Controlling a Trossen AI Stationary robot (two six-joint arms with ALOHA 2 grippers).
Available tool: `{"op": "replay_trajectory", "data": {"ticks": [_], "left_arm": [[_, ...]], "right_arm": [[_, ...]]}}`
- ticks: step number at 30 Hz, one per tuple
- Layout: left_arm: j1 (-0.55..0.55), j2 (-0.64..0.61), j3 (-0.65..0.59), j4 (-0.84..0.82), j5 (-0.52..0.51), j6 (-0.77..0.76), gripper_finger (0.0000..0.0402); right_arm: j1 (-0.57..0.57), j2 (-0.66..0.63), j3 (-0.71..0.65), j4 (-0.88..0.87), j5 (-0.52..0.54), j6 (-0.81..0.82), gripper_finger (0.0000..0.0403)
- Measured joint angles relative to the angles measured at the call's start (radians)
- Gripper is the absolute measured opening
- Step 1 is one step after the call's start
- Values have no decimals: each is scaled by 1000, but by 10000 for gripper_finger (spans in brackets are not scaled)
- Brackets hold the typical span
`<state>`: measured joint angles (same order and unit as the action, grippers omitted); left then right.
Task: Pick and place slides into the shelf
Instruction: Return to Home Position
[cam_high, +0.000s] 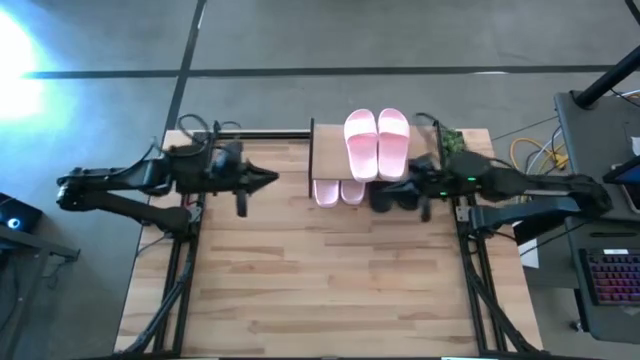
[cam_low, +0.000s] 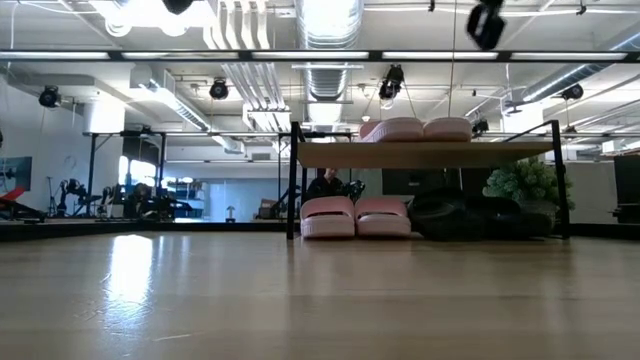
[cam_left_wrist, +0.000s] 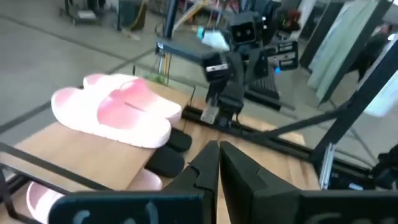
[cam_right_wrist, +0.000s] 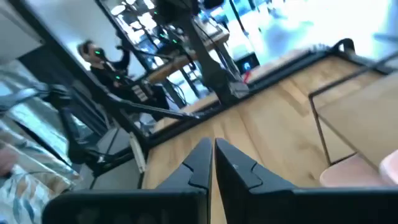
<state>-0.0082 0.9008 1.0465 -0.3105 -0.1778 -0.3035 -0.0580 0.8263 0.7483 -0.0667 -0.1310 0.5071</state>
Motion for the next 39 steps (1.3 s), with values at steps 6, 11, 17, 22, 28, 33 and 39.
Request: {"op": "replay_trajectory", "data": {"ticks": [6, 11, 17, 22, 28, 33, 39], "left_arm": [[-2, -195, -204, 79, -32, -33, 0], [-2, -334, -385, 210, -74, -34, 0], [-2, -466, -531, 241, -101, -33, 0], [-2, -605, -616, 245, -172, -59, 0], [-1, -733, -681, 242, -307, -58, 0], [-2, -812, -750, 243, -326, -62, 0], [-2, -873, -864, 246, -321, -159, 0]], "right_arm": [[33, -230, -80, -142, 67, 5, 13], [88, -374, -248, -83, 88, 73, 13], [108, -522, -430, 43, 98, 82, 13], [108, -647, -561, 139, 100, 75, 13], [108, -771, -667, 164, 106, 64, 13], [108, -826, -741, 180, 108, 60, 13], [108, -813, -739, 185, 137, 2, 13]]}}
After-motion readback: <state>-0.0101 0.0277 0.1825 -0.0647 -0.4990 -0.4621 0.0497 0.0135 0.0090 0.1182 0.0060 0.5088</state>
